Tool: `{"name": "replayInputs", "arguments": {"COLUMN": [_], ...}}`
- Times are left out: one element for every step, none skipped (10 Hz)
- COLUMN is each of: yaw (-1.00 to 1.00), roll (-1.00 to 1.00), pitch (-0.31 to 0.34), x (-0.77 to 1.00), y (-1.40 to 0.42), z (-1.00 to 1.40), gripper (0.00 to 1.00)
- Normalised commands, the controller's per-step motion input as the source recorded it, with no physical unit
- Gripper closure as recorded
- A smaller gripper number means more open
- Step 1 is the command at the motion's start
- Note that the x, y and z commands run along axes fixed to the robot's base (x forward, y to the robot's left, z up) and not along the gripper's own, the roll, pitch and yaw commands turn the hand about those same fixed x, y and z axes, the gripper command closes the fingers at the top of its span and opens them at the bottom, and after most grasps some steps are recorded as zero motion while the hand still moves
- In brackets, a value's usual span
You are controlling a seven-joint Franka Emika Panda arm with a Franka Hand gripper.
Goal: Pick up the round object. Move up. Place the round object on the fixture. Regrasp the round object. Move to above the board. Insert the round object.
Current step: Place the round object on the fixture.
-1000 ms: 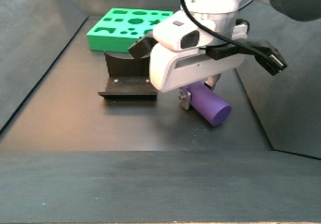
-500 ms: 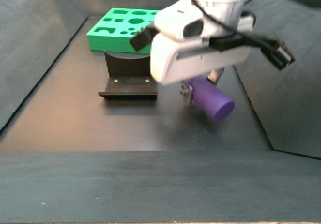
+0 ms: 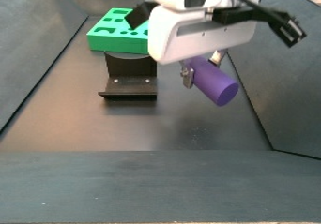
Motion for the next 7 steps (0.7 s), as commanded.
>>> {"name": "replayInputs", "arguments": {"yaw": [-0.01,-0.02,-0.02,-0.02,-0.02,-0.01,-0.01], "roll": [0.01,0.02,0.04,0.05,0.07,0.08,0.09], "pitch": [0.027,0.031,0.031,0.033,0.038,0.042,0.047], "x": [-0.02,-0.02,-0.03,-0.03,-0.04,-0.04,-0.03], "y": [0.0,0.0,0.0,0.0,0.0,0.0,0.0], "z": [1.0,1.0,1.0,1.0,1.0,1.0,0.87], "gripper": [1.0,1.0,1.0,1.0,1.0,1.0,1.0]}}
